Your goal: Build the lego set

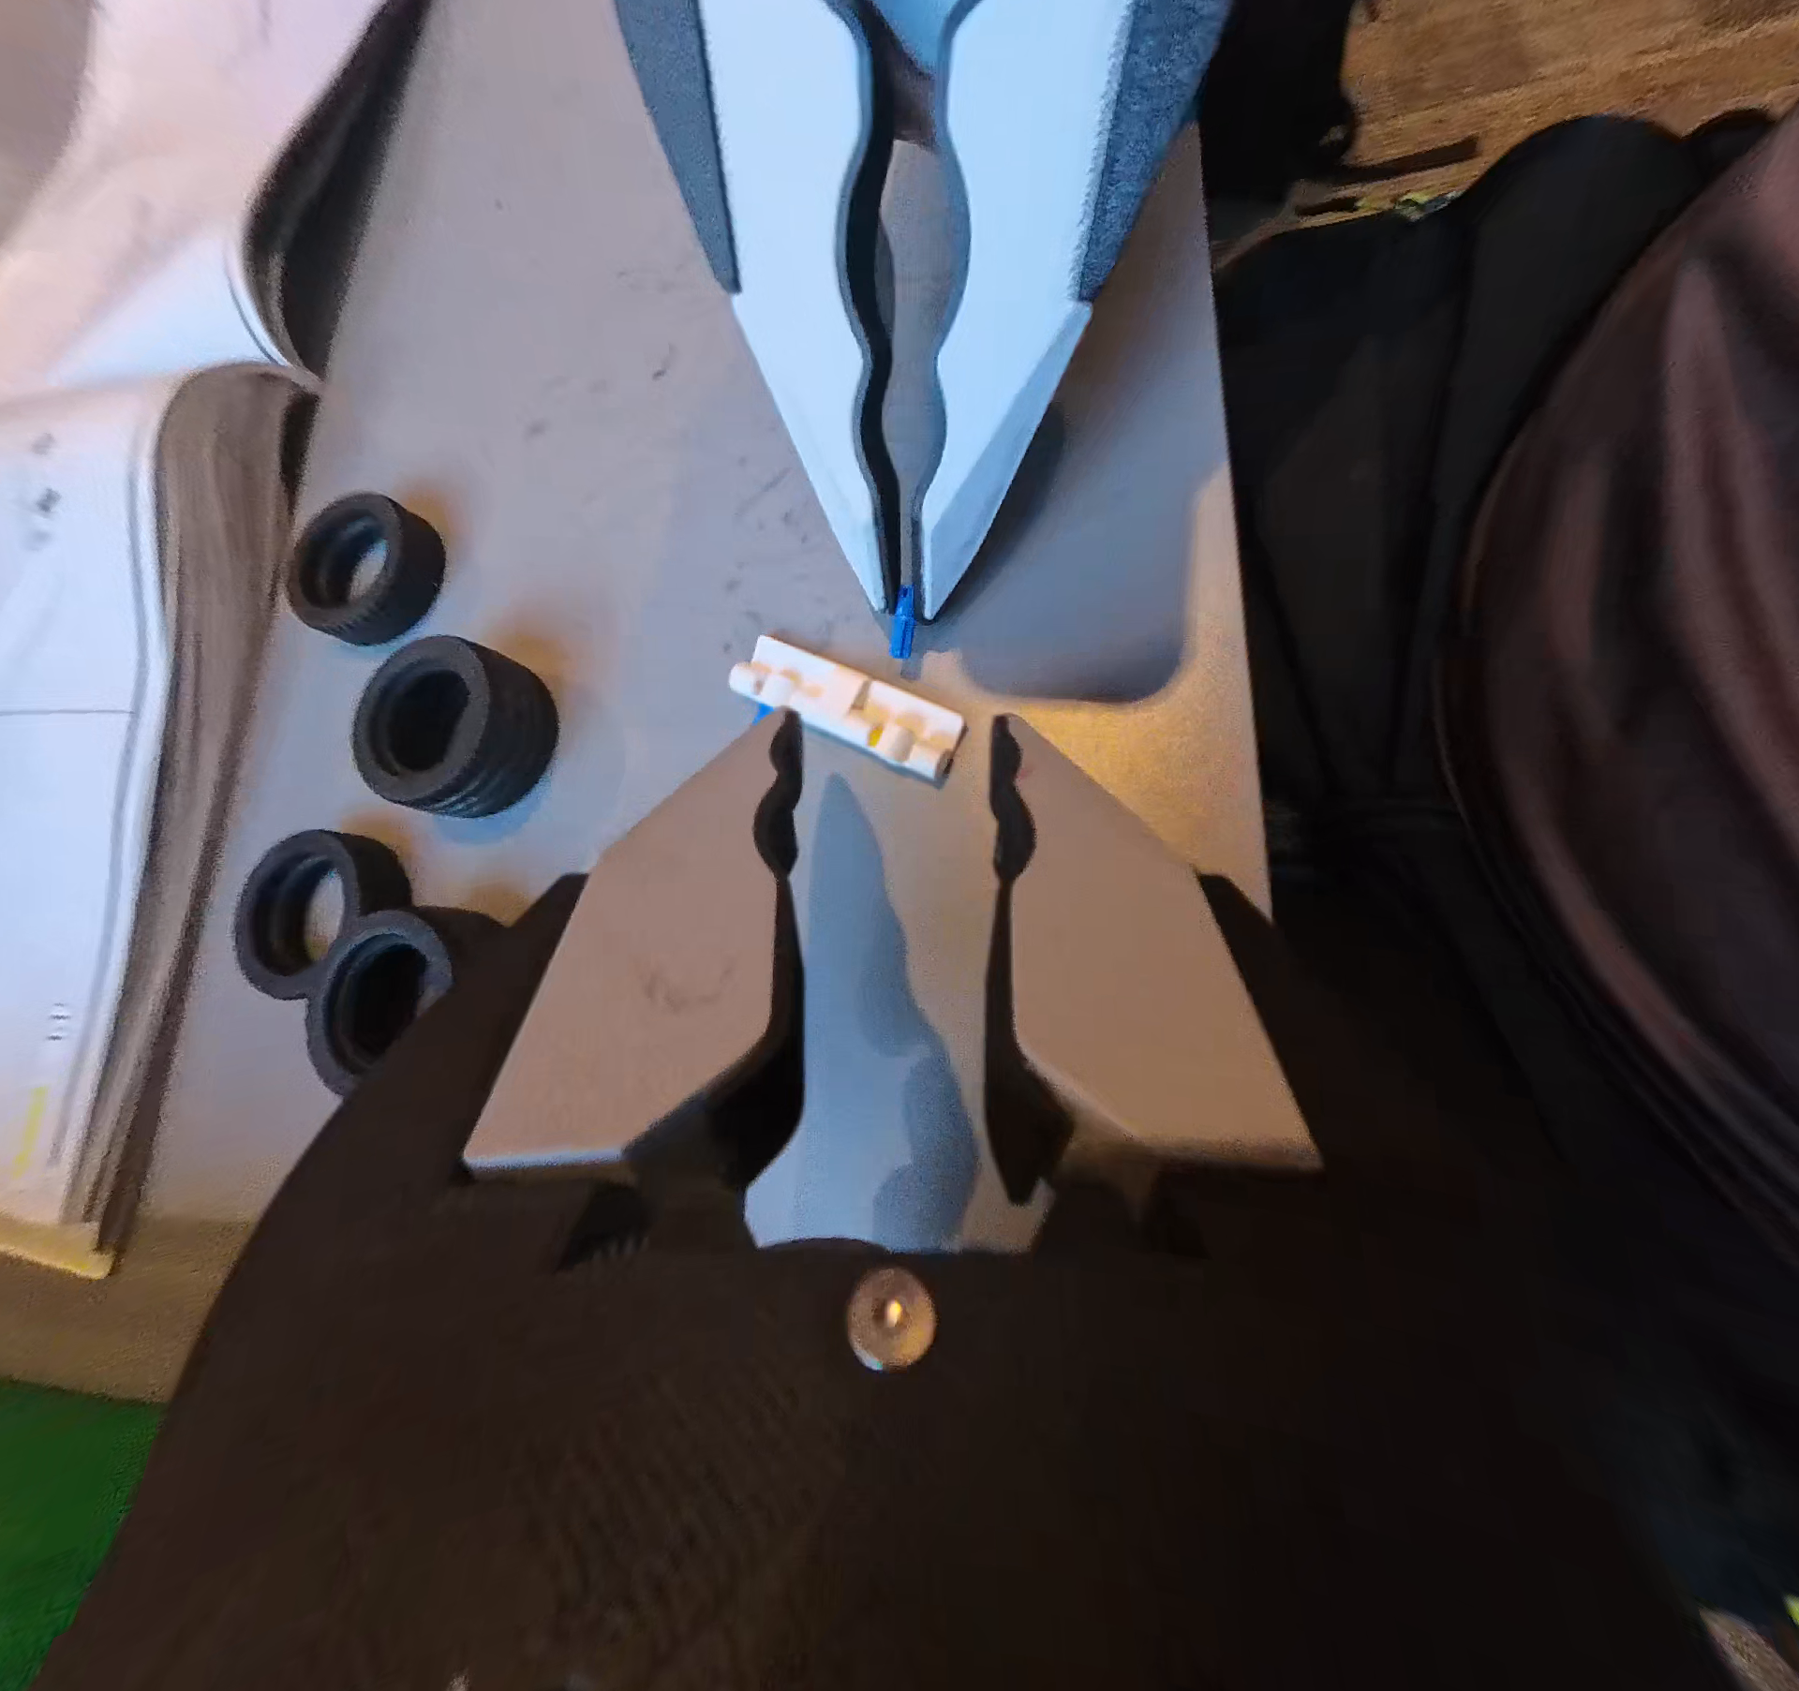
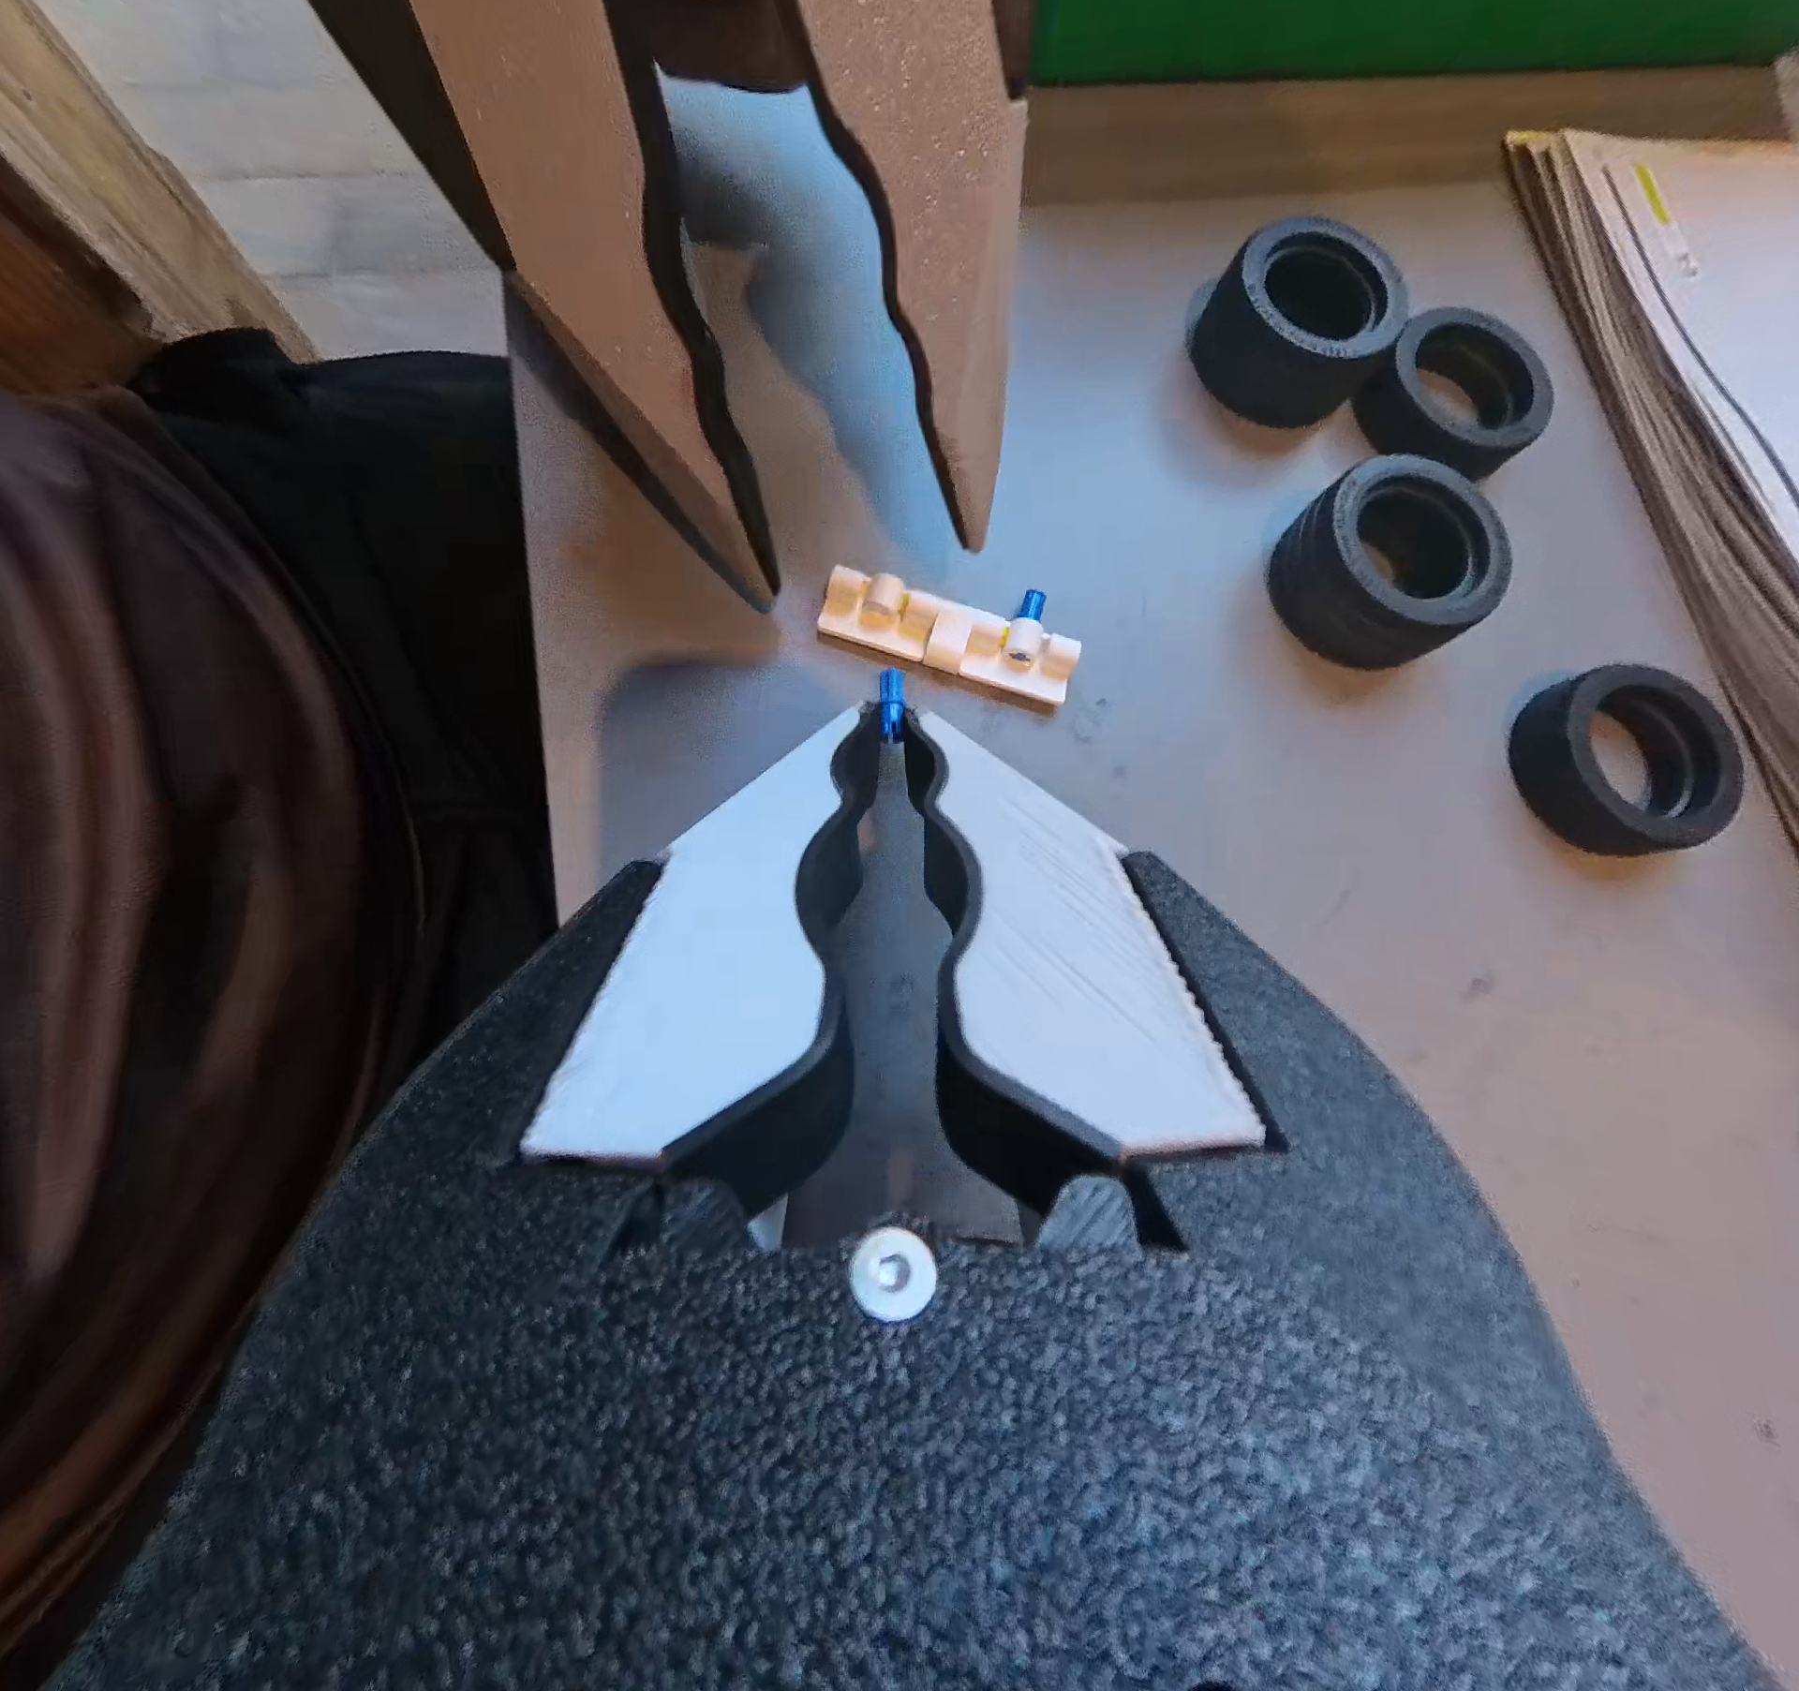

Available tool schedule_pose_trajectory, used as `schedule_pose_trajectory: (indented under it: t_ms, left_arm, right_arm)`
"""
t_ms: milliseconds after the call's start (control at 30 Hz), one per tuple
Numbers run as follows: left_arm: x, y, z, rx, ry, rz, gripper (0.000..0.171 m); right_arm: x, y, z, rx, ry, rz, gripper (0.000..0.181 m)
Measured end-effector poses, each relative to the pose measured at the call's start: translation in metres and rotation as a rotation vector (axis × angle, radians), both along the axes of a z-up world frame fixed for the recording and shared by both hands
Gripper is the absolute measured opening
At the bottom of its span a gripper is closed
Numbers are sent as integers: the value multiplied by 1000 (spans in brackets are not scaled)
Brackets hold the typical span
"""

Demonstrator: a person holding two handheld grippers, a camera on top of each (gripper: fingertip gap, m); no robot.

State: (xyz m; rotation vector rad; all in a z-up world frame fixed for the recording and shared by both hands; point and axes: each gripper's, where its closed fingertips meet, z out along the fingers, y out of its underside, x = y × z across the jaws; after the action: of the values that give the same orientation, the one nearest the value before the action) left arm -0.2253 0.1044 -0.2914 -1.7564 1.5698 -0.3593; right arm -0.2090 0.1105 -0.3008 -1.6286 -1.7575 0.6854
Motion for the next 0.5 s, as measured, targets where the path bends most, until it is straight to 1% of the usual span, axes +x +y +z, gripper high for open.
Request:
schedule_pose_trajectory:
  t_ms: [67,133,233,367,400,433,500]
  left_arm:
    - [-2,4,-1,-54,19,2,46]
    - [-4,10,-3,-71,73,-4,54]
    - [-5,14,-4,-69,133,-20,57]
    - [1,15,-1,-101,109,-7,59]
    - [2,13,-1,-117,108,13,61]
    - [1,15,-1,-116,104,68,59]
    - [-5,22,0,-136,81,232,53]
  right_arm:
    - [-1,0,-1,-6,-7,-12,4]
    - [-1,-2,-2,0,-11,-9,4]
    - [-2,-2,1,8,4,-21,4]
    - [6,9,2,12,16,-62,4]
    - [10,12,2,14,16,-74,4]
    - [14,16,2,19,14,-88,4]
    - [23,25,1,41,7,-123,4]
